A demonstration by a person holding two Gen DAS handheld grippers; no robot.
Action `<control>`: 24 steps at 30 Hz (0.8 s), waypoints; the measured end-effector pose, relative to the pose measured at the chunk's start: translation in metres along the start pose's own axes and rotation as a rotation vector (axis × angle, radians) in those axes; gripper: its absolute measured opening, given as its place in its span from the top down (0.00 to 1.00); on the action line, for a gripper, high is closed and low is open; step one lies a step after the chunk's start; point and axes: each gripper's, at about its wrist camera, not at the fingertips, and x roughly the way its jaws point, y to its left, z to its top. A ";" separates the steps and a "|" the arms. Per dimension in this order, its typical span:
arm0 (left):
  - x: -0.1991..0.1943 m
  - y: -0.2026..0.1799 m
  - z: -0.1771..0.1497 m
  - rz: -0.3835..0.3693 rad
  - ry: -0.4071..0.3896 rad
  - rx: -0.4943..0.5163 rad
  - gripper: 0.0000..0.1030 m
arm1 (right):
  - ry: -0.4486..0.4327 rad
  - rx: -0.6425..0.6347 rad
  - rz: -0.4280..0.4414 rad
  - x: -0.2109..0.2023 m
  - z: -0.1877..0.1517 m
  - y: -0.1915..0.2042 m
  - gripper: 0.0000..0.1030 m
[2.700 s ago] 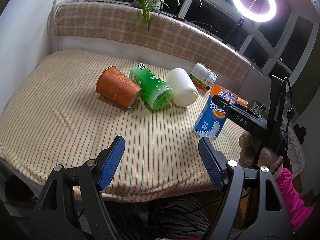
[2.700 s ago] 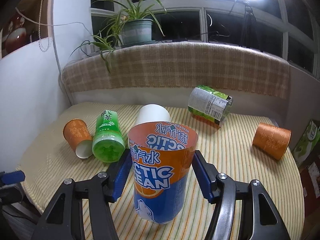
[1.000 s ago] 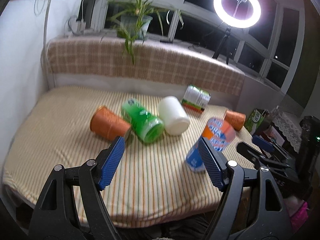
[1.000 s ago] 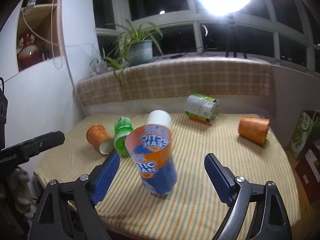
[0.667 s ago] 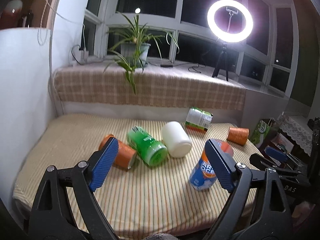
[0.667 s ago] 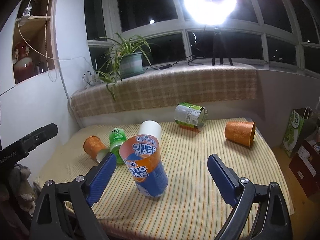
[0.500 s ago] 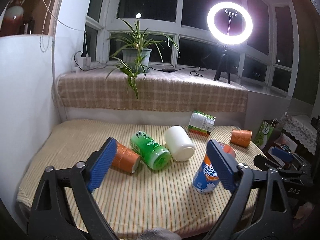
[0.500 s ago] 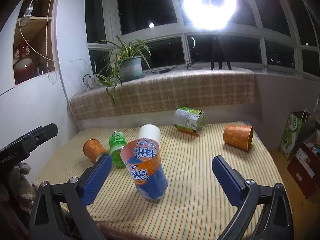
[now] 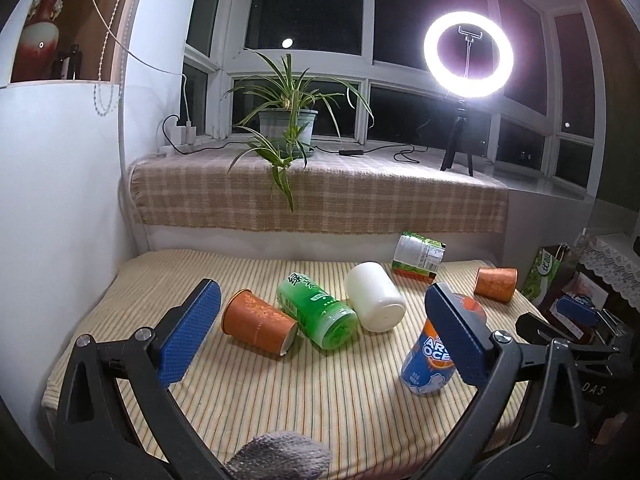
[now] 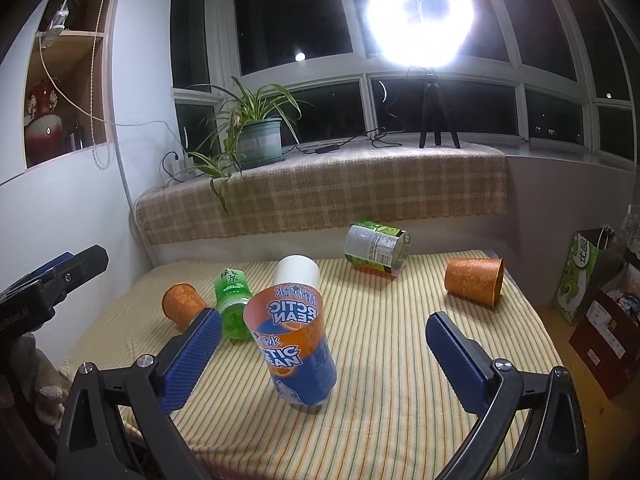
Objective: Flip cup upright
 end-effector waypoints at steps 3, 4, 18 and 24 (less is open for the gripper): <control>0.001 0.001 0.000 0.006 0.003 -0.005 0.00 | 0.004 0.004 0.000 0.001 0.000 0.000 0.00; 0.001 0.001 0.000 0.008 0.004 -0.006 0.00 | 0.003 0.005 -0.002 0.001 0.000 0.000 0.00; 0.001 0.002 -0.001 0.008 0.004 -0.006 0.00 | 0.016 0.029 -0.004 0.005 -0.002 -0.004 0.00; 0.002 0.002 -0.001 0.008 0.003 -0.007 0.00 | 0.017 0.026 -0.004 0.005 -0.002 -0.005 0.00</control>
